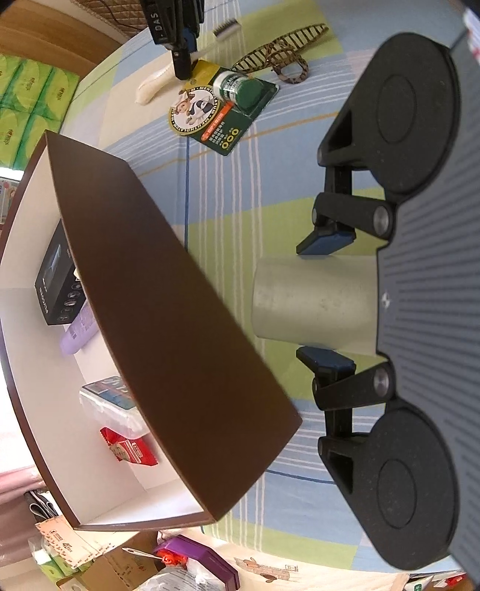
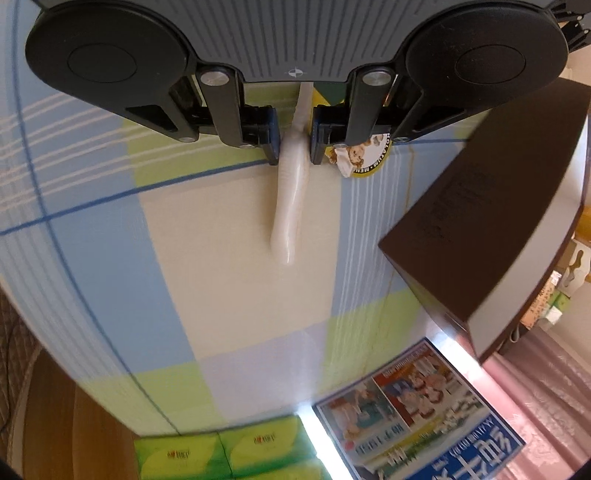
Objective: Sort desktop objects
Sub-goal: 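Carry the clear cup with the left gripper while the right grasps the white toothbrush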
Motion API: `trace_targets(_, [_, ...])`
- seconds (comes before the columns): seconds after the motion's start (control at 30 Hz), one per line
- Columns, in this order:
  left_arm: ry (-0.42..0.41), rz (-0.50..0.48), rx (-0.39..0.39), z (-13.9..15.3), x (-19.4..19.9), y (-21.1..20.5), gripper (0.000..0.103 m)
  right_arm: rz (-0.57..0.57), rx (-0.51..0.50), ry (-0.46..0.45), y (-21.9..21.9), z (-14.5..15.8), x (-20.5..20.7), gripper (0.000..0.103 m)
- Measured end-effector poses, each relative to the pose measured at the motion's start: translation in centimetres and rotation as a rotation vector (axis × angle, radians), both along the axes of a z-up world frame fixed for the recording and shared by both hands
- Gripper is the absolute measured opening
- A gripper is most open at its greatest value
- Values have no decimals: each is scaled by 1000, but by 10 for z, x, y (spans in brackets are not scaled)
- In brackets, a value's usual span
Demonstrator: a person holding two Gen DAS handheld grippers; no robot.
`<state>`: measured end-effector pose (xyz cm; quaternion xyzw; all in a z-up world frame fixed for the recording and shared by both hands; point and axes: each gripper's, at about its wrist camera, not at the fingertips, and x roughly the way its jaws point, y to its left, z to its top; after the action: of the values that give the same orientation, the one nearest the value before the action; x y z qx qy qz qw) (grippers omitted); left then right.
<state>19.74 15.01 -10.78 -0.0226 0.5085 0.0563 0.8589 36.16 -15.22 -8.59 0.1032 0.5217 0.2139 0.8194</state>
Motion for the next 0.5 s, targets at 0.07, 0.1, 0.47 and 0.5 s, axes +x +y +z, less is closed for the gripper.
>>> trace_targets(0.07, [-8, 5, -8, 2, -3, 1, 48, 10, 14, -15, -5, 8, -4, 12])
trace_targets(0.1, [-12, 7, -13, 4, -4, 1, 48, 17, 22, -18, -7, 12, -6, 12])
trace_targets(0.47, [-99, 0, -49, 41, -16, -8, 48, 91, 107, -79, -14, 60, -40, 12])
trace_targets(0.5, [-111, 0, -51, 45, -17, -9, 48, 104, 116, -89, -12, 66, -42, 12])
